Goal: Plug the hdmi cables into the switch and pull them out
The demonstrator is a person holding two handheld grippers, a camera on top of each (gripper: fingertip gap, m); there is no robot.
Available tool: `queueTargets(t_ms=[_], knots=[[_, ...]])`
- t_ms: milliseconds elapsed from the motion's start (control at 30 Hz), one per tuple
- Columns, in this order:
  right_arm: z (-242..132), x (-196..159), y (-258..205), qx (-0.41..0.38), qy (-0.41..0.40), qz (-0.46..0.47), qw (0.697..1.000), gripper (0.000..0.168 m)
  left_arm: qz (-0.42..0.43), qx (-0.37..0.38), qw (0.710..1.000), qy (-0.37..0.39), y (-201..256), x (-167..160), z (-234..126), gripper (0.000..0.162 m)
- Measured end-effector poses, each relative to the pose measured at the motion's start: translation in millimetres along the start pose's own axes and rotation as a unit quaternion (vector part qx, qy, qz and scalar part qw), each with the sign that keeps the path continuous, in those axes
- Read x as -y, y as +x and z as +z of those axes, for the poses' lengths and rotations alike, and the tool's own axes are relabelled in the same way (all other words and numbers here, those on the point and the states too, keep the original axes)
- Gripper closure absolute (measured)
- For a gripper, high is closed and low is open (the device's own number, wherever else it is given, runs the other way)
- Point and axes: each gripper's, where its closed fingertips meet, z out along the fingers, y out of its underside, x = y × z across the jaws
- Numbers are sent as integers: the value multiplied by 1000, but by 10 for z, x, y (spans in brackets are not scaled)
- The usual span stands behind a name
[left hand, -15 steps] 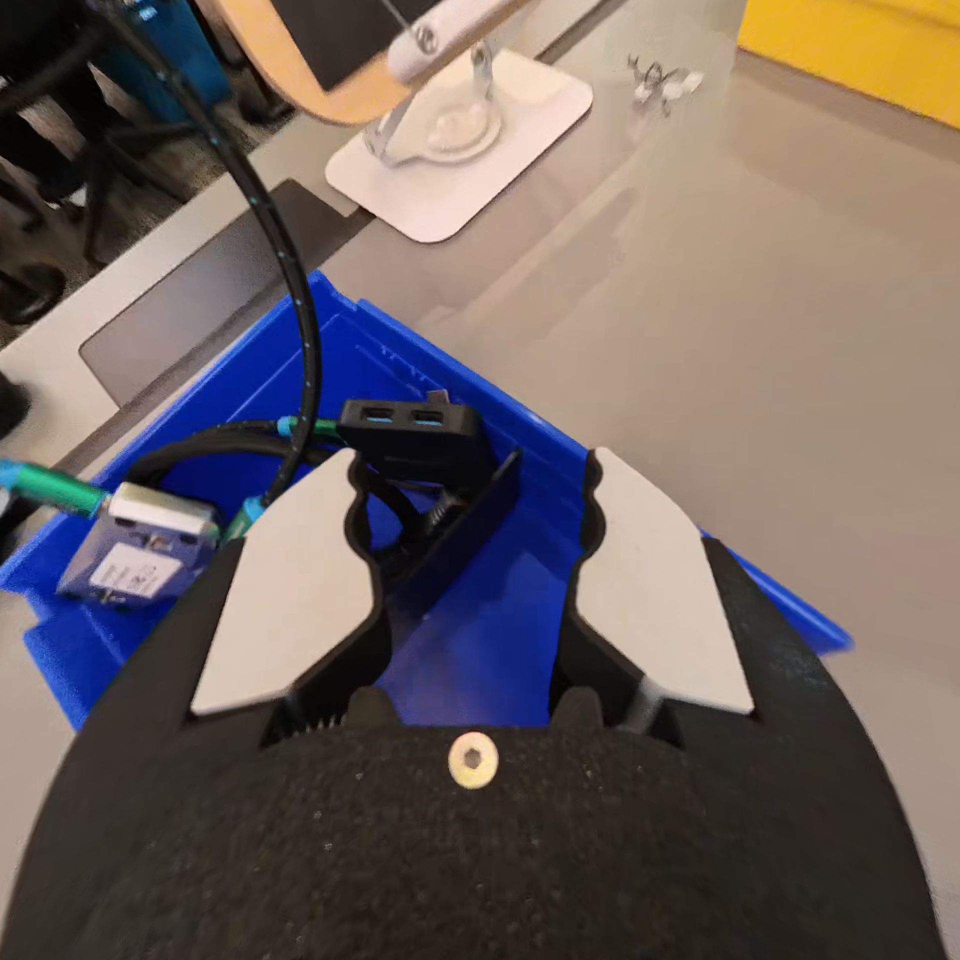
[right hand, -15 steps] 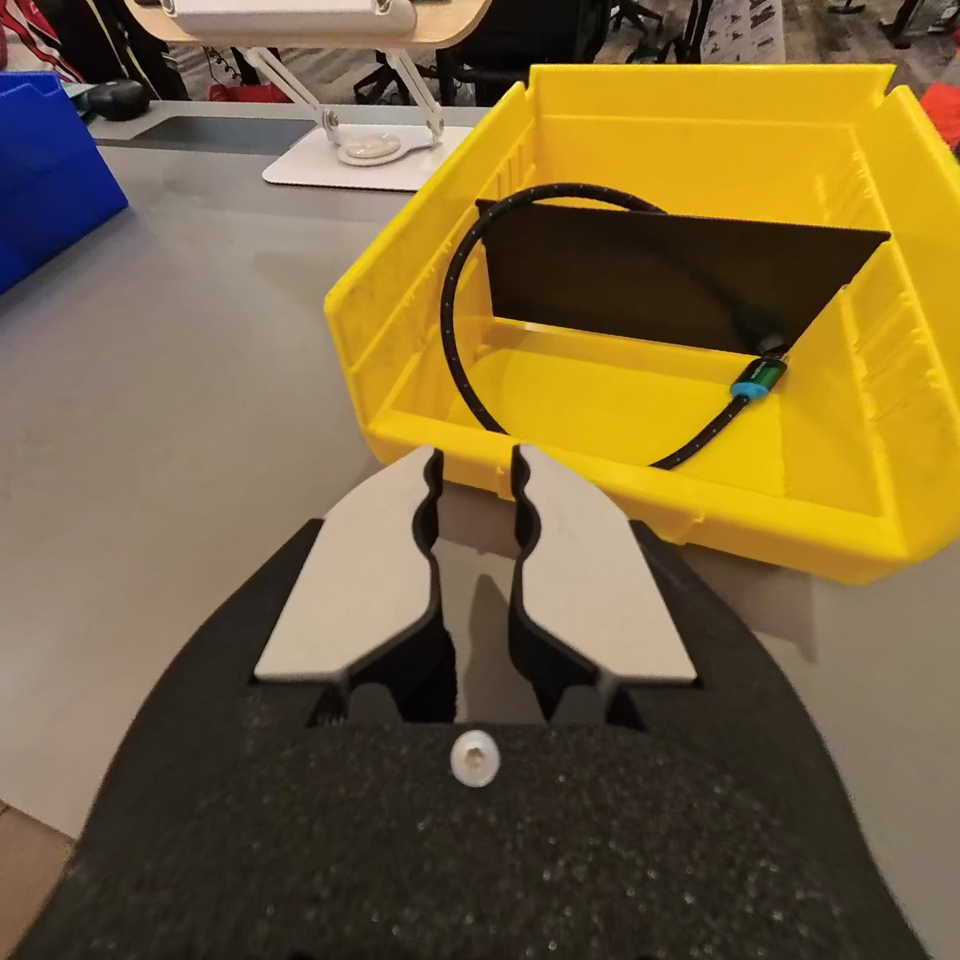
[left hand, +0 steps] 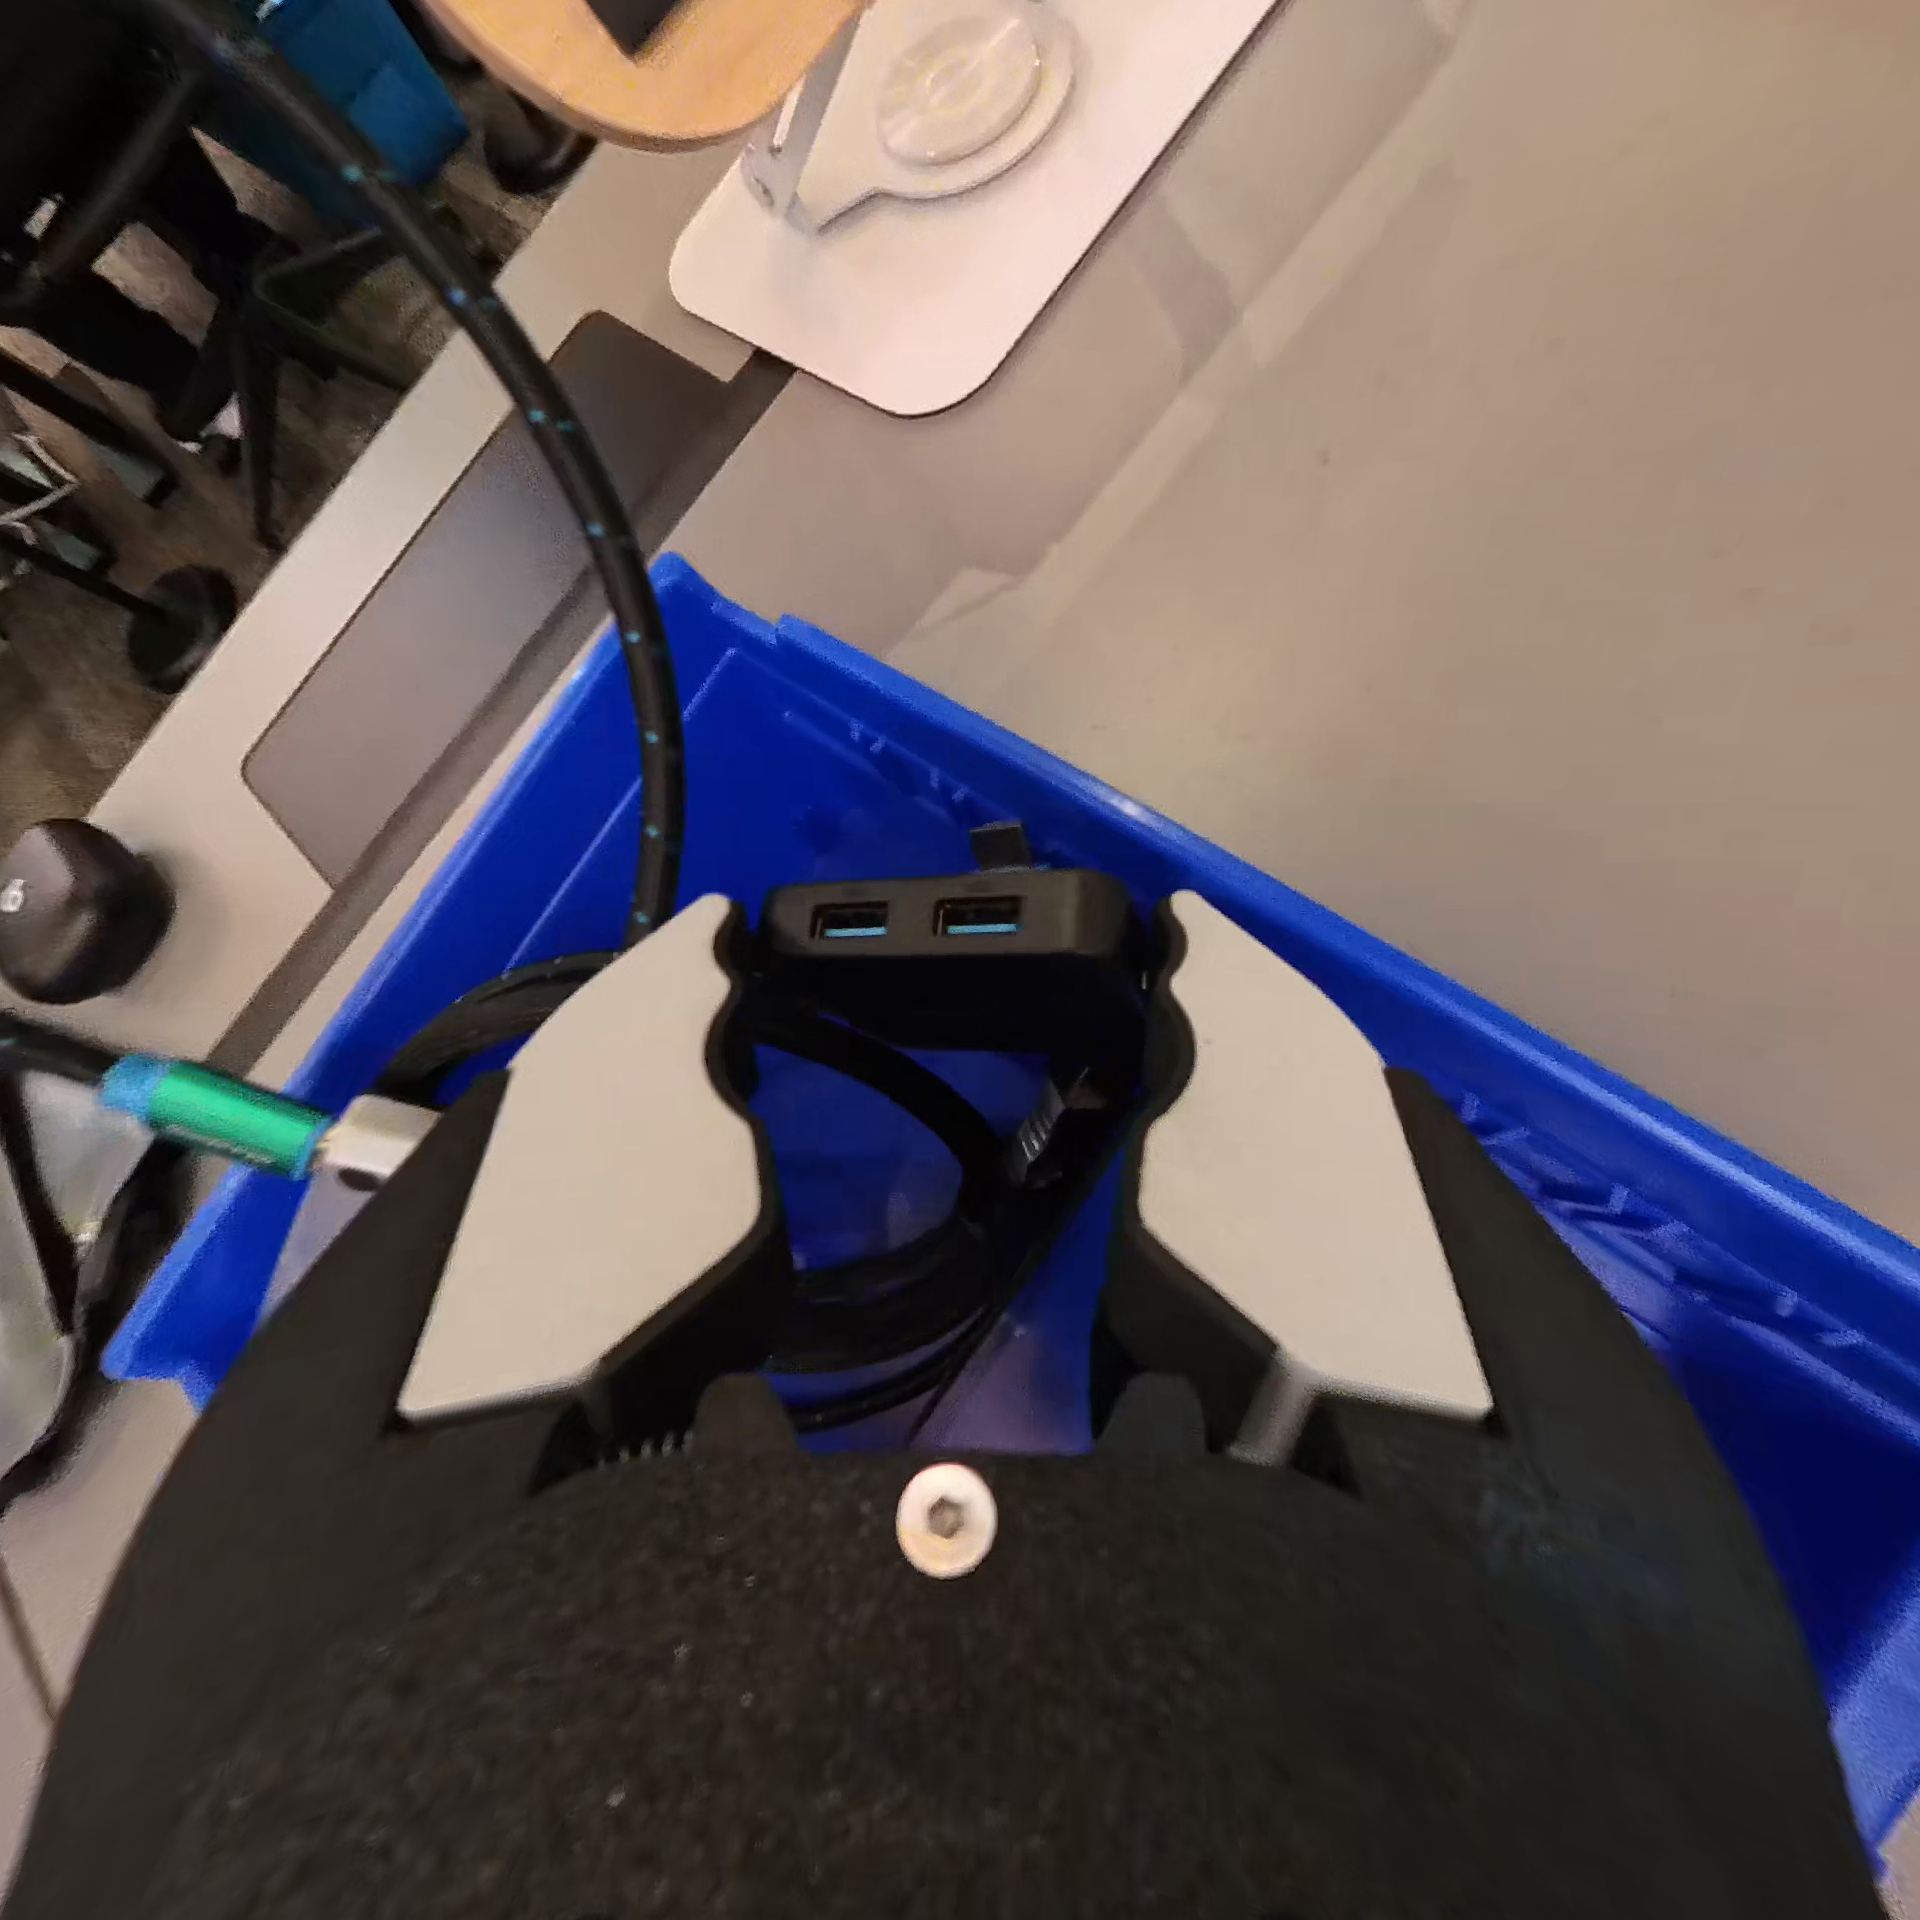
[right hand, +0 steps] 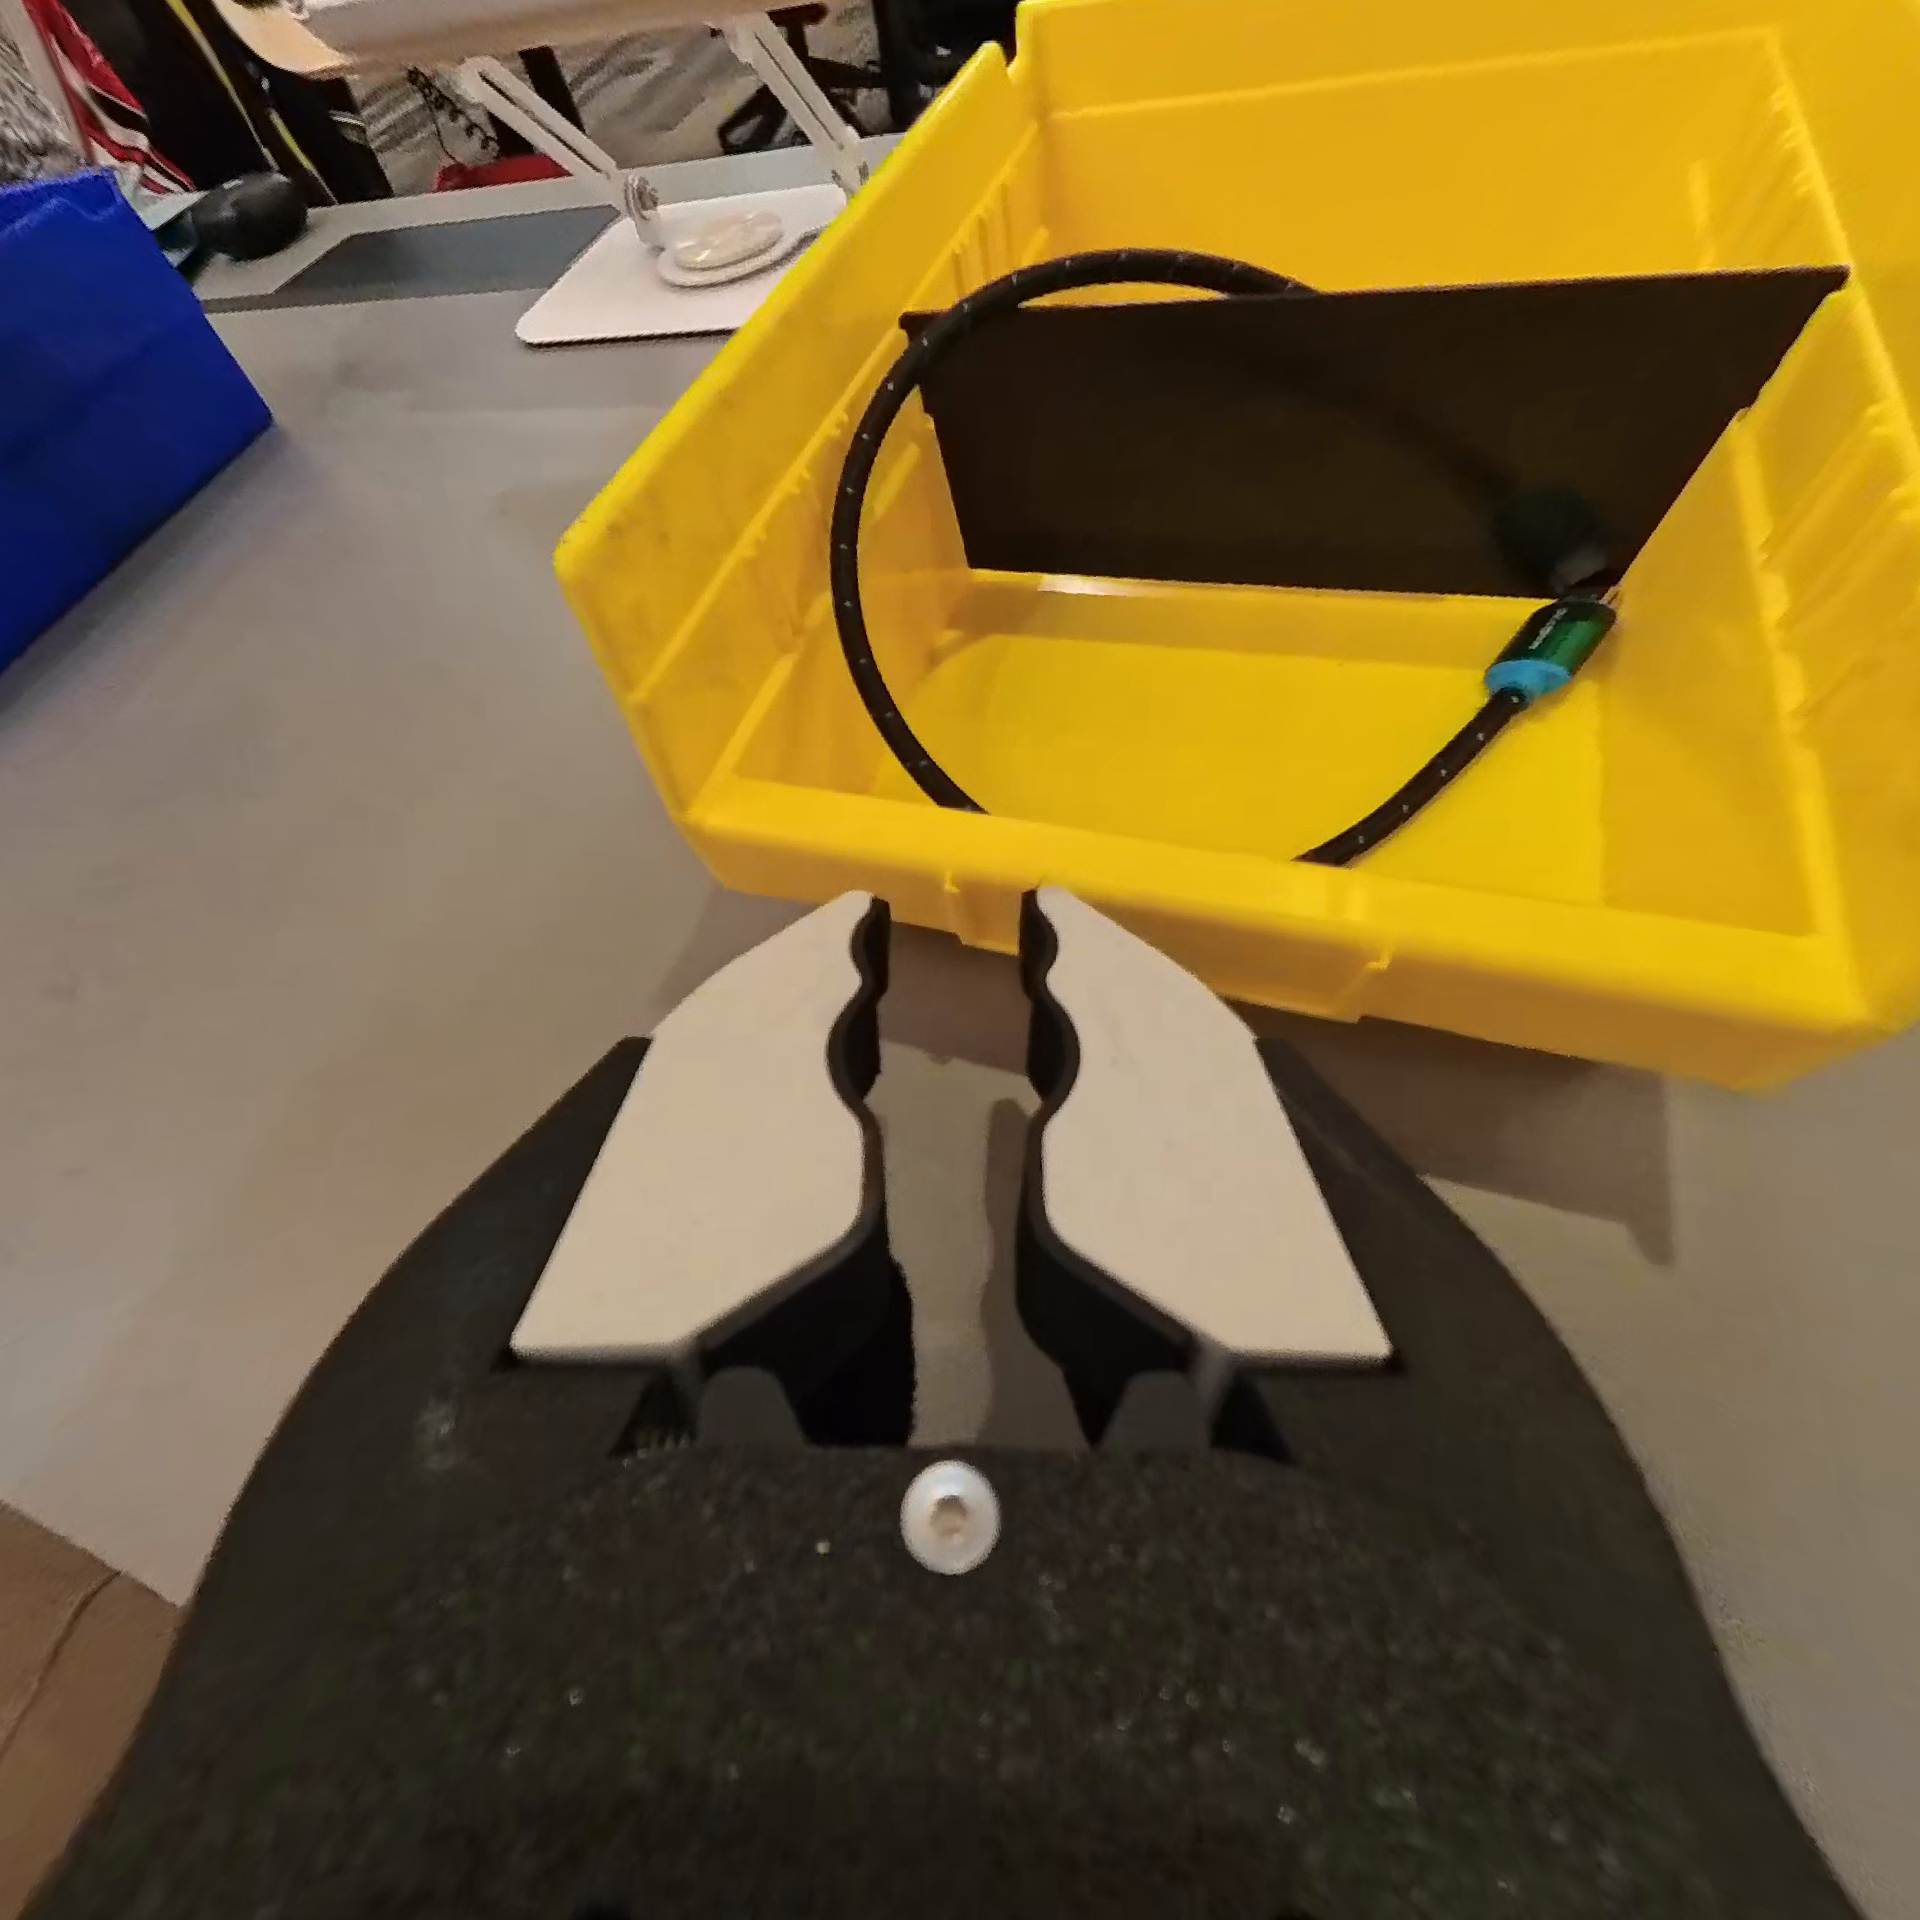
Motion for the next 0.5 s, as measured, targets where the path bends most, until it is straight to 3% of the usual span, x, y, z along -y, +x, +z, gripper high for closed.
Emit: queueTargets(t_ms=[300, 500], knots=[[103, 0, -111, 23, -9, 2, 1000, 148, 29, 21, 999, -8, -4, 79, -110, 89], [75, 12, -140, 27, -4, 3, 1000, 147, -75, -16, 993, 91, -187, 403, -576, 89]])
